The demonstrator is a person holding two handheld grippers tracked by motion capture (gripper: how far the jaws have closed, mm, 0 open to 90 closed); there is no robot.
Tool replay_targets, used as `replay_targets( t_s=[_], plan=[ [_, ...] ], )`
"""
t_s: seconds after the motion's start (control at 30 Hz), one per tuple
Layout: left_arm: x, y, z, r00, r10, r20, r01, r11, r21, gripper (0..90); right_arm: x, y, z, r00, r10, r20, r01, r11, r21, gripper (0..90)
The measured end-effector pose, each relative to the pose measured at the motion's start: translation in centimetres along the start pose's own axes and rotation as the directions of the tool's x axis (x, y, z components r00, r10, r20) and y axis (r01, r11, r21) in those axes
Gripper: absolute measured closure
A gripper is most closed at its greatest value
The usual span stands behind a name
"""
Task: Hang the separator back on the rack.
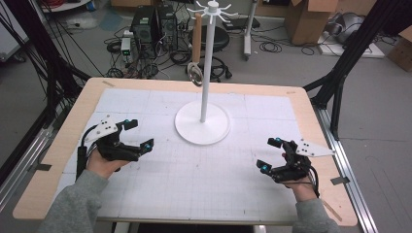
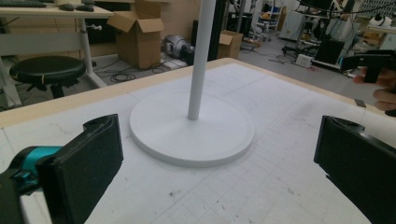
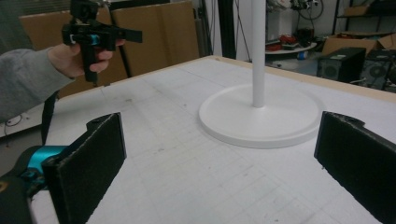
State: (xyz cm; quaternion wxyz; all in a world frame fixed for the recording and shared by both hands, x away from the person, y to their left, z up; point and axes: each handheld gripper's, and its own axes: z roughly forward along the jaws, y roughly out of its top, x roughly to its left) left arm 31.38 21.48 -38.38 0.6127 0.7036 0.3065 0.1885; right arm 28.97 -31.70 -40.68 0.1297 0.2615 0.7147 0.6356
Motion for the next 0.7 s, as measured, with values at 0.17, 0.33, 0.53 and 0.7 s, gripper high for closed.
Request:
replay_targets(
  t_s=[0.17,0.33,0.53,0.7],
  plan=[
    [0.3,-0.4,-0.9,0.9998,0.0,-0.018,0.0,1.0,-0.009,1.7,-0.1,-0.1,0.0,0.9998,0.005,0.018,-0.005,1.0,0.007,1.2],
    [0.4,-1.5,-1.6,0.9996,-0.007,-0.029,0.007,0.9999,-0.01,1.8,-0.2,-0.2,0.0,0.9997,0.015,0.021,-0.015,0.9998,0.011,1.2],
    [0.6,-2.2,-2.3,0.9986,-0.021,-0.049,0.021,0.9997,-0.015,1.7,-0.4,-0.3,-0.1,0.9991,0.017,0.038,-0.018,0.9998,0.009,1.2],
    [0.4,-2.4,-2.9,0.997,-0.02,-0.075,0.018,0.9994,-0.03,1.7,-0.6,-0.3,-0.1,0.9985,0.021,0.05,-0.022,0.9997,0.008,1.2]
  ],
)
